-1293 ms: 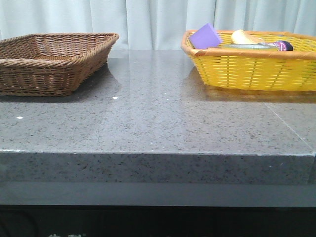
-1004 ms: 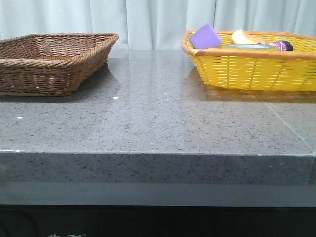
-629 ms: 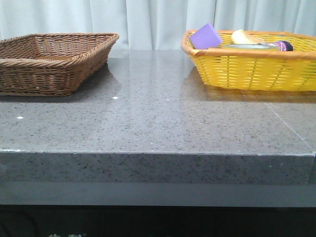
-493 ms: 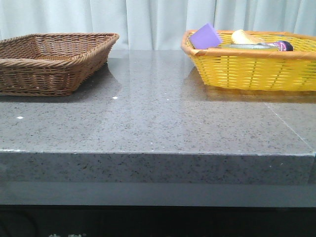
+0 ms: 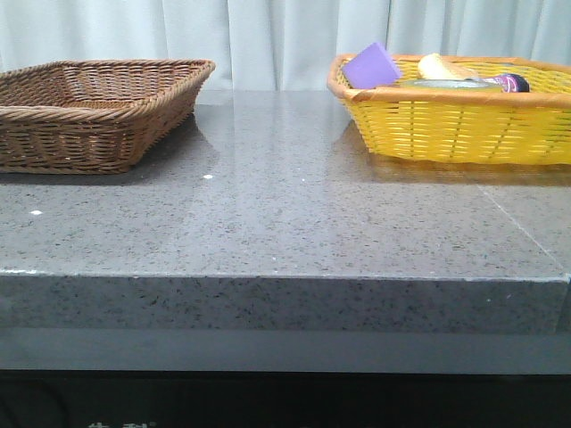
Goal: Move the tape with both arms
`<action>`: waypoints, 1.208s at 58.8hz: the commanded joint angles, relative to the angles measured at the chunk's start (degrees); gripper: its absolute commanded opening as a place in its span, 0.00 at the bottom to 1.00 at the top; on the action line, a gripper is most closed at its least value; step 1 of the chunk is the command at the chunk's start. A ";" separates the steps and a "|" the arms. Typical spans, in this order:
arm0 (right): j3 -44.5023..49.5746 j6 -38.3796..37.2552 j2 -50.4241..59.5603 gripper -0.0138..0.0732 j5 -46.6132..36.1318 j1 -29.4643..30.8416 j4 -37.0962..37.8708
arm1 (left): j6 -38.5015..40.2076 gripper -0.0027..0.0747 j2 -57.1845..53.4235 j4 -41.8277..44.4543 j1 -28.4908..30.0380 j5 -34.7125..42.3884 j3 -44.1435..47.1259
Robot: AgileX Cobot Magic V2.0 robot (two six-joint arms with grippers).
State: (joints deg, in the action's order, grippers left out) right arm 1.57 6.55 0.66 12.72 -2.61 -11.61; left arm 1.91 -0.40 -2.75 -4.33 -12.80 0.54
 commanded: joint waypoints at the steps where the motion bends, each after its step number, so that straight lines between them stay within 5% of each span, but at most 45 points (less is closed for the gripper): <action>1: -1.46 0.10 1.45 0.02 -4.32 0.08 0.04 | 0.68 0.01 -0.95 -0.25 0.17 4.54 2.16; 42: -1.46 0.10 1.45 0.02 -5.30 0.08 0.04 | 0.68 0.01 -0.95 -0.25 0.17 4.66 2.16; 52: -3.20 0.10 1.45 0.02 -7.96 0.08 0.04 | 0.68 0.01 -0.95 -0.25 0.17 12.04 1.67; 61: -9.19 0.10 1.45 0.02 -3.86 0.08 0.04 | 0.68 0.01 -0.71 -0.25 0.17 14.29 -3.31; 71: -16.75 0.10 -0.89 0.02 -1.61 0.08 0.04 | 0.68 0.01 3.67 -0.25 0.17 7.25 -13.49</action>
State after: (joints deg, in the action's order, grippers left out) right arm -9.89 6.55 0.66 14.07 -2.61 -11.61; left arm 1.91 0.07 -2.75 -4.33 -6.84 -6.21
